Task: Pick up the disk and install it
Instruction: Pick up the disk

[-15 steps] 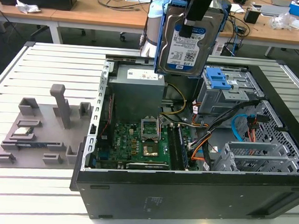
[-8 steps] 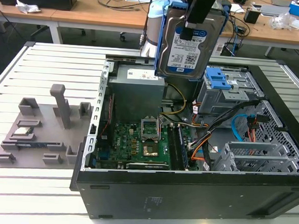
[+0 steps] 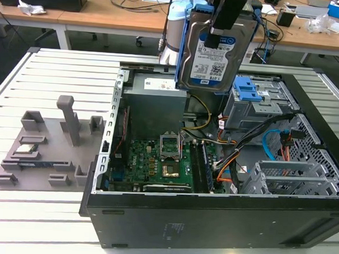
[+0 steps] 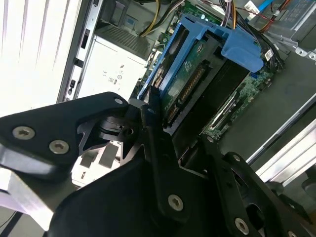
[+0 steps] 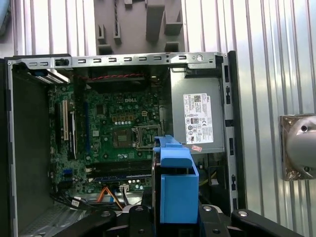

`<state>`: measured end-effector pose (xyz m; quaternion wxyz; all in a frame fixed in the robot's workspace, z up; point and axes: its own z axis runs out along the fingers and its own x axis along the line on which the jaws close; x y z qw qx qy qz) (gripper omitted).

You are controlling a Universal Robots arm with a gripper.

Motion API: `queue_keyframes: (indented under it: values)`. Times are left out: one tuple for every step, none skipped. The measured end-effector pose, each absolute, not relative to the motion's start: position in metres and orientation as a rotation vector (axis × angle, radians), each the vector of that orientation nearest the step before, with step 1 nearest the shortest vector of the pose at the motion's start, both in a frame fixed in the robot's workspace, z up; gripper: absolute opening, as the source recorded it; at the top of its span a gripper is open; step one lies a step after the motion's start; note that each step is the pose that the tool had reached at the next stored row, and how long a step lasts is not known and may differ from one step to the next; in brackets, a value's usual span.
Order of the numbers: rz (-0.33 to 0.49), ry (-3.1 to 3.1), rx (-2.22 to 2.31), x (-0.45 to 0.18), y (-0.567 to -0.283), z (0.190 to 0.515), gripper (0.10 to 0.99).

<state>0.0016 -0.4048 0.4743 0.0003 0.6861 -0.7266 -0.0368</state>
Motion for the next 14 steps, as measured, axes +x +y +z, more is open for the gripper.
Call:
queue_keyframes:
  values:
    - [-0.116,-2.282,2.155,0.002,-0.406,0.474,0.361]
    - [-0.116,-2.282,2.155,0.002,-0.407,0.474,0.361]
    - [-0.116,-2.282,2.155,0.002,-0.407,0.474,0.361]
    - [-0.116,-2.282,2.155,0.002,-0.408,0.474,0.361]
    - [-0.116,-2.282,2.155,0.002,-0.409,0.474,0.361]
    - [-0.116,-2.282,2.155,0.002,-0.41,0.474,0.361]
    - [-0.116,-2.282,2.155,0.002,-0.41,0.473,0.361]
    - [-0.116,-2.282,2.155,0.002,-0.411,0.473,0.361]
    - [-0.116,-2.282,2.155,0.002,-0.413,0.473,0.361]
    - [-0.116,-2.282,2.155,0.002,-0.414,0.473,0.361]
    - [-0.116,-2.282,2.155,0.002,-0.416,0.473,0.361]
    - [-0.116,-2.282,2.155,0.002,-0.419,0.473,0.361]
    - [-0.116,-2.282,2.155,0.002,-0.42,0.473,0.361]
    - [-0.116,-2.282,2.155,0.002,-0.422,0.472,0.361]
